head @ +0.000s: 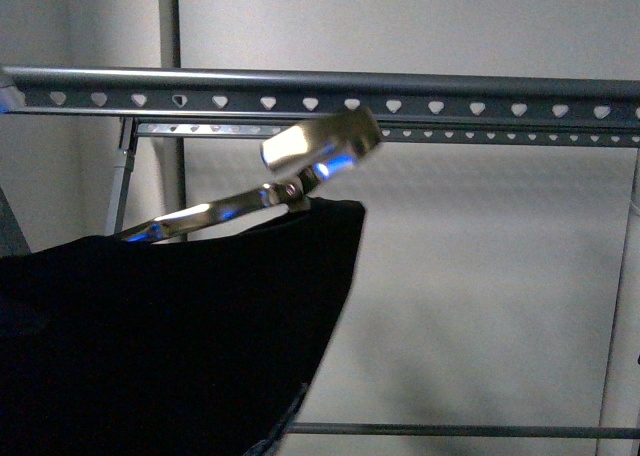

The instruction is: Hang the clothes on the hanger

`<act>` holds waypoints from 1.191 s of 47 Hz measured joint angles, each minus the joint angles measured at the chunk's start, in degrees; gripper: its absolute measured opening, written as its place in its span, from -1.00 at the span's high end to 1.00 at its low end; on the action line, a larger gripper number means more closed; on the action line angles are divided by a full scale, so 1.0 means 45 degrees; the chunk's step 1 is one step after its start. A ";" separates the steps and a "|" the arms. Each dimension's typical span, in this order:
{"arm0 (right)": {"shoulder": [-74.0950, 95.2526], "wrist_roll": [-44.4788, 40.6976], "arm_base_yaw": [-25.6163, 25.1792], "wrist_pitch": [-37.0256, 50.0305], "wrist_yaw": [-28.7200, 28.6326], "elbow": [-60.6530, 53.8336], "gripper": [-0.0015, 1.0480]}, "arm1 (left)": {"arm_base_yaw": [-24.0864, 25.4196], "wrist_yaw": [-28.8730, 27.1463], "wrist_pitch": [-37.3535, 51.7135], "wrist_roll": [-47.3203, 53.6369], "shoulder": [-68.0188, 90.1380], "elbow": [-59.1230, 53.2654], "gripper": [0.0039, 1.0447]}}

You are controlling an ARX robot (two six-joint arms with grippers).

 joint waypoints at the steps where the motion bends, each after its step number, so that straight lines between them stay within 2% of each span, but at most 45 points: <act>1: 0.0000 0.0000 0.0000 0.0000 0.0000 0.0000 -0.85 | 0.0000 -0.0053 0.0374 0.0821 0.0364 0.0223 0.91; 3: 0.0000 0.0000 0.0000 0.0000 0.0005 0.0000 -0.85 | 0.0000 -0.0180 0.0923 0.1909 0.0889 0.0578 0.91; 8: 0.0000 0.0000 0.0000 0.0000 0.0005 0.0000 -0.85 | -0.0185 -0.0272 0.1195 0.6800 0.2492 0.1778 0.91; 9: 0.0000 0.0000 0.0000 0.0000 0.0005 0.0000 -0.85 | -0.0330 -0.0364 0.1146 0.8243 0.2827 0.2030 0.91; 13: 0.0000 0.0000 0.0000 0.0000 0.0000 0.0000 -0.85 | -0.1083 -0.0670 0.1773 1.1123 0.3740 0.2720 0.91; 18: 0.0000 0.0000 0.0000 0.0000 0.0000 0.0000 -0.85 | -0.1768 -0.0588 0.3526 1.1900 0.4099 0.2895 0.91; 28: 0.0000 0.0000 0.0000 0.0000 0.0010 0.0000 -0.85 | -0.1982 -0.0398 0.3735 1.2206 0.4104 0.3070 0.91; 30: 0.0180 0.0291 -0.0233 -0.0214 -0.0622 0.0068 -0.85 | -0.1962 -0.0413 0.3735 1.2230 0.4104 0.3070 0.91; 33: 0.1404 0.1685 -0.1719 -0.0758 -0.4867 0.0573 -0.85 | -0.1909 -0.0427 0.3735 1.2245 0.4104 0.3070 0.91; 37: 0.3123 0.1812 -0.3526 0.0345 -0.8213 0.1069 -0.85 | -0.1909 -0.0418 0.3735 1.2288 0.4099 0.3075 0.91; 38: 0.3687 0.1501 -0.4065 0.1049 -0.9034 0.1205 -0.85 | -0.1909 -0.0423 0.3735 1.2298 0.4095 0.3075 0.91; 42: 0.5299 -0.0476 -0.4930 0.3580 -1.0263 0.1608 -0.85 | -0.1914 -0.0423 0.3735 1.2322 0.4099 0.3075 0.91; 49: 0.9379 -0.6212 -0.4940 0.8888 -1.2400 0.2900 -0.85 | -0.1909 -0.0427 0.3735 1.2332 0.4104 0.3075 0.91; 51: 1.0088 -0.7650 -0.4838 0.9534 -1.2876 0.3172 -0.85 | -0.1914 -0.0427 0.3735 1.2332 0.4104 0.3075 0.91; 53: 1.1735 -1.0977 -0.4512 0.9636 -1.3925 0.4012 -0.85 | -0.1914 -0.0427 0.3735 1.2332 0.4104 0.3075 0.91; 54: 1.2152 -1.1759 -0.4376 0.9262 -1.4047 0.4274 -0.85 | -0.1914 -0.0432 0.3735 1.2332 0.4104 0.3075 0.91; 56: 1.3318 -1.4921 -0.3852 0.8539 -1.3697 0.4940 -0.85 | -0.1914 -0.0437 0.3735 1.2337 0.4104 0.3075 0.91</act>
